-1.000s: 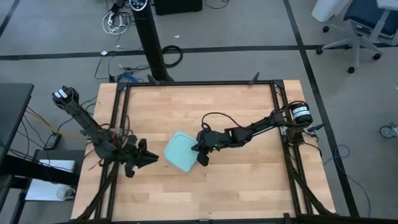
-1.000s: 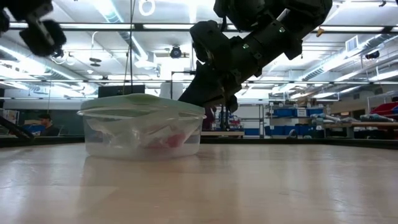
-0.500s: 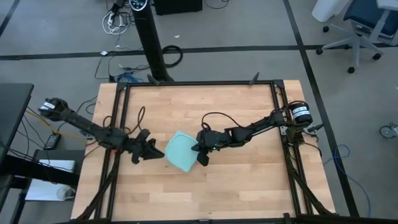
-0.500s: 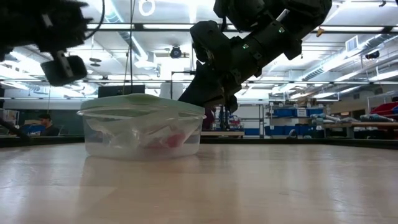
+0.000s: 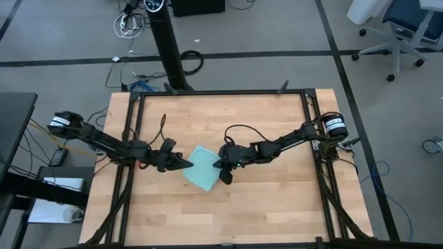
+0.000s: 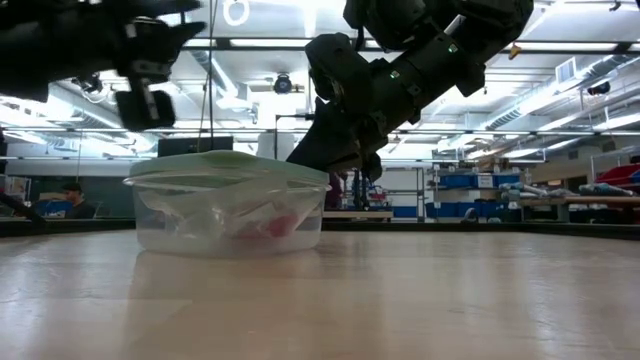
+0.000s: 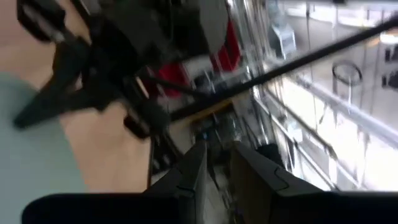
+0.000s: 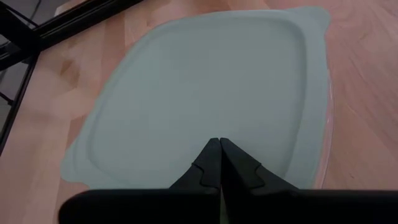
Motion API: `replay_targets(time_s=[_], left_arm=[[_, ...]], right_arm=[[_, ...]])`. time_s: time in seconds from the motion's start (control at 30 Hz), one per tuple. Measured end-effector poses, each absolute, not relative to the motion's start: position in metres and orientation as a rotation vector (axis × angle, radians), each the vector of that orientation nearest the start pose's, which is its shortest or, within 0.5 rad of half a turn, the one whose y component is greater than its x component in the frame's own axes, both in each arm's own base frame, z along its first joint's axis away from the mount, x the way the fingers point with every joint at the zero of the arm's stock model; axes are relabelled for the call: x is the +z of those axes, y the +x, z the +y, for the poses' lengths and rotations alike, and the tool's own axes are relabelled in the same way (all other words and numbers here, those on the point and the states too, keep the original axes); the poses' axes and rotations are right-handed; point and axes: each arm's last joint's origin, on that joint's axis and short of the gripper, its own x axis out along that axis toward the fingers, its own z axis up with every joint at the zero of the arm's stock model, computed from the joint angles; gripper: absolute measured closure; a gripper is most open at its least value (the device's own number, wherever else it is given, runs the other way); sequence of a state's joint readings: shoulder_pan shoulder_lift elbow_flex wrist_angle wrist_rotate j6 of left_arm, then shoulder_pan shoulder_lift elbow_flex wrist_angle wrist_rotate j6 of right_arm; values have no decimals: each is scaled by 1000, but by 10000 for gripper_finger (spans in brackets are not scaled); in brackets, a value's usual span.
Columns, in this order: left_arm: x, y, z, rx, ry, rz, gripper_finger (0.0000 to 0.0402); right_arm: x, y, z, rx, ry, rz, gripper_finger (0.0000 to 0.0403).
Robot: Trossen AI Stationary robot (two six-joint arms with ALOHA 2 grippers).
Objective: Roll bandage
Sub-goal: Close the transparent tupperware
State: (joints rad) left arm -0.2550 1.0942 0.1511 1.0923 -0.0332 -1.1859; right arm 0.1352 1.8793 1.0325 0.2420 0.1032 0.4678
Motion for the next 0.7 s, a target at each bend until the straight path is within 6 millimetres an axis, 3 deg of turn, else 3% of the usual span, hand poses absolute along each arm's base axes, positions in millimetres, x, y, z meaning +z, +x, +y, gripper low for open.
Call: replay_targets(time_s=[0.2, 0.47, 0.7], left_arm=[[192, 200, -47, -195, -1209, -33, 323], [189, 199, -53, -331, -1240, 88, 323], [175, 200, -54, -250, -1321, 248, 323]], right_arm=[[156, 384, 49, -108, 382, 595, 403], [156, 384, 49, -108, 382, 597, 403], [156, 383, 50, -107, 381, 598, 403]])
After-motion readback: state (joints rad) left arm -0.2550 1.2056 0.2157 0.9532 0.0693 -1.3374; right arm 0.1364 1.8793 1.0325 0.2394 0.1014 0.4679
